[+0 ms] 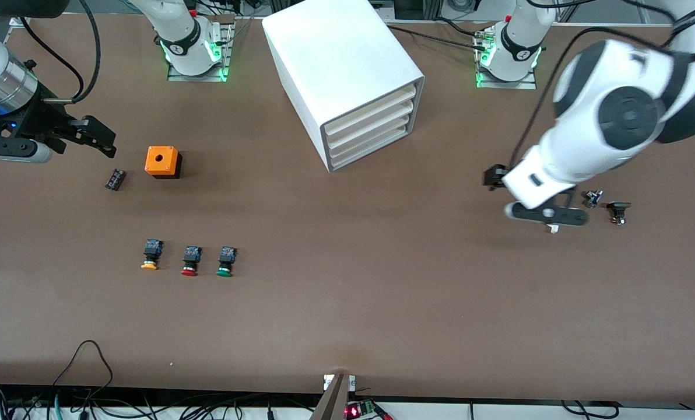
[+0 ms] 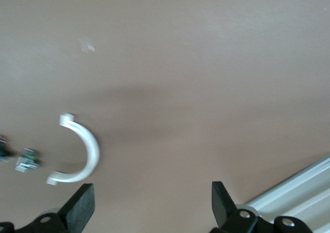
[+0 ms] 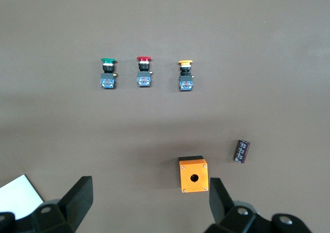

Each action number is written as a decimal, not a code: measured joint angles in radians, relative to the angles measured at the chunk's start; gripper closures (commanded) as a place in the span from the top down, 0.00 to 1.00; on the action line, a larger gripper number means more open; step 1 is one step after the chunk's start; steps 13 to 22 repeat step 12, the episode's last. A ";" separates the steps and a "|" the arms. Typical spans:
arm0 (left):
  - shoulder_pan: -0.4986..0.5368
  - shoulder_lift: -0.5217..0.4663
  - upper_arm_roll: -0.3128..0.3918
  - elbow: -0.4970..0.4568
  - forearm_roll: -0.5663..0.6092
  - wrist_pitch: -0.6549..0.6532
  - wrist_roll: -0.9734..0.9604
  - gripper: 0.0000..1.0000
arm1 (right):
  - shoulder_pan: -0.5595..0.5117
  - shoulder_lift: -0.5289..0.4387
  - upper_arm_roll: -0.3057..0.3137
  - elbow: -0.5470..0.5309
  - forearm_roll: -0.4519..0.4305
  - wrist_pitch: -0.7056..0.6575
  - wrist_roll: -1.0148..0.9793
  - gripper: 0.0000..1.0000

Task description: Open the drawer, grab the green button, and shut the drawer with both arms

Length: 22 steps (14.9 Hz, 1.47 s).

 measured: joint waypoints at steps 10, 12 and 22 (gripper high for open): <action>-0.110 -0.247 0.267 -0.167 -0.035 0.004 0.171 1.00 | -0.011 0.000 -0.019 0.007 0.008 0.000 -0.071 1.00; -0.116 -0.247 0.278 -0.194 -0.046 0.040 0.167 1.00 | -0.015 0.000 -0.032 0.011 0.009 0.000 -0.116 1.00; -0.116 -0.247 0.278 -0.194 -0.046 0.040 0.167 1.00 | -0.015 0.000 -0.032 0.011 0.009 0.000 -0.116 1.00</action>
